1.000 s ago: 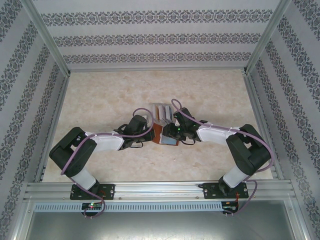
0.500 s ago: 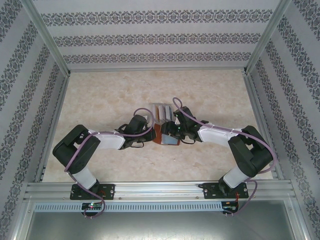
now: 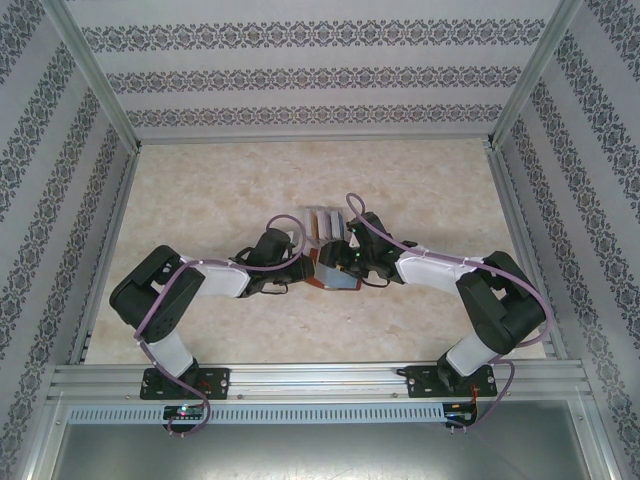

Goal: Put the credit cards into the card holder

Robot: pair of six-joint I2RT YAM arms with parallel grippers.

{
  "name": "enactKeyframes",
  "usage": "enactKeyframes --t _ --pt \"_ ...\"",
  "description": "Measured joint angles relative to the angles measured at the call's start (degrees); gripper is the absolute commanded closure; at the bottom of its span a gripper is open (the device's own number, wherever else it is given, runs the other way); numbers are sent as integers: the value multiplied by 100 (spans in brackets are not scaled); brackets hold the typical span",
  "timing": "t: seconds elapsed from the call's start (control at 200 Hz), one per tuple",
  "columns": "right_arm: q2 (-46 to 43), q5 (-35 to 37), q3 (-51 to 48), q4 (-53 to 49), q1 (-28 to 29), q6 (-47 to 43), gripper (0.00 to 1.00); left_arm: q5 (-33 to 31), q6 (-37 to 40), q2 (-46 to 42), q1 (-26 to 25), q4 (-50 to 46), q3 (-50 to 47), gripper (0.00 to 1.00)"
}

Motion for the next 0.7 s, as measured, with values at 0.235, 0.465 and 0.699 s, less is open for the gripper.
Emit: enactKeyframes --t 0.235,0.465,0.699 --pt "0 214 -31 -66 0 4 41 234 -90 -59 203 245 -138 50" --pt "-87 494 -212 -192 0 42 46 409 -55 -157 247 420 -179 31" --pt "-352 691 -264 -323 0 -70 60 688 -81 -61 284 667 -168 25"
